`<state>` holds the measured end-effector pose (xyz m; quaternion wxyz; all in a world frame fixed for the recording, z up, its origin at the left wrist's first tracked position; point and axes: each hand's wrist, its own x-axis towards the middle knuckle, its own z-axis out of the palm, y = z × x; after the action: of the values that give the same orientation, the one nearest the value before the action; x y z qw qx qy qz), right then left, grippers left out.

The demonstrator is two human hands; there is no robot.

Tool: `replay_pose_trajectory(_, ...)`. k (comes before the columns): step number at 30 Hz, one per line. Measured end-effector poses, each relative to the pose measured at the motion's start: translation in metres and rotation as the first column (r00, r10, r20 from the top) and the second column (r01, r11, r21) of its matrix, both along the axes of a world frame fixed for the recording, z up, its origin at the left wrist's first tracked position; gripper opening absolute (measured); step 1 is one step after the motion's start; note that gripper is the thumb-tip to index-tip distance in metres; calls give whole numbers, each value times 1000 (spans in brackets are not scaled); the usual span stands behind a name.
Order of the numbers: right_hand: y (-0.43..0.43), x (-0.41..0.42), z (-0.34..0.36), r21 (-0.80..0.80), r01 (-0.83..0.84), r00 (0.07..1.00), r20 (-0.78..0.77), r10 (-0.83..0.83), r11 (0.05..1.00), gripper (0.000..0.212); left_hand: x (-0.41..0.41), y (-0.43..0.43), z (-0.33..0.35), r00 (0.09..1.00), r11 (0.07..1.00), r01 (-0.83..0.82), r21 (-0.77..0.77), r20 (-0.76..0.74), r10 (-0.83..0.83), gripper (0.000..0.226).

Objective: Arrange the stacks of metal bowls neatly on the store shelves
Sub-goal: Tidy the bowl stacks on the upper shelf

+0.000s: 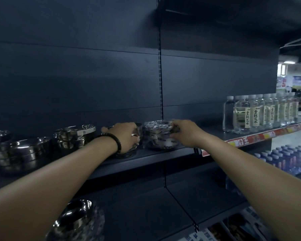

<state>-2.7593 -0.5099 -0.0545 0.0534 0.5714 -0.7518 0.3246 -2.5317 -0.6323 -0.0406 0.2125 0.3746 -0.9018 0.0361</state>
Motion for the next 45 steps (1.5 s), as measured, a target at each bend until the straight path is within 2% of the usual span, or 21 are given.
replay_pose_trajectory(5,3,5,0,-2,12,1000,20,-12,1000,30,-11,4,-2,1000,1000,-20,-20,-18,20,19)
replay_pose_trajectory(9,3,8,0,20,40,999,25,-41,999,21,-16,5,-3,999,1000,-25,-6,-31,25,23)
replay_pose_trajectory(10,3,8,1,28,53,998,34,-54,998,23,-16,6,-4,999,1000,-13,-5,-44,13,27)
replay_pose_trajectory(12,1,15,3,18,97,994,47,-98,995,41,-7,7,-3,994,999,16,-50,-105,-21,31)
replay_pose_trajectory(13,-2,23,5,-19,137,990,29,-136,990,49,2,5,0,988,995,22,-99,-147,-37,29)
replay_pose_trajectory(15,-10,49,10,-153,170,983,-37,-178,973,48,30,-2,10,976,980,7,-200,-211,-50,21)
replay_pose_trajectory(18,-28,104,21,-323,88,981,-135,-138,942,36,88,-23,26,975,964,-62,-259,-222,3,12)
replay_pose_trajectory(20,-45,140,28,-363,-32,980,-196,-43,931,27,131,-39,31,975,968,-95,-234,-220,42,9)
replay_pose_trajectory(23,-75,189,33,-298,-197,972,-186,145,934,17,188,-61,26,980,970,-140,-200,-169,107,12)
replay_pose_trajectory(27,-110,236,29,-131,-287,939,-233,252,949,27,237,-76,10,968,955,-249,-160,5,253,28)
replay_pose_trajectory(30,-130,251,26,31,-200,921,-335,199,979,36,256,-83,3,949,944,-306,-126,43,314,39)
replay_pose_trajectory(33,-143,256,27,181,-74,908,-395,142,981,30,265,-90,1,945,944,-316,-99,53,322,39)
replay_pose_trajectory(39,-154,260,33,234,-52,888,-434,152,971,9,270,-99,-5,966,969,-245,-12,78,245,28)
replay_pose_trajectory(45,-144,257,42,278,-44,831,-522,190,959,29,269,-85,-7,984,984,-177,-3,26,177,30)
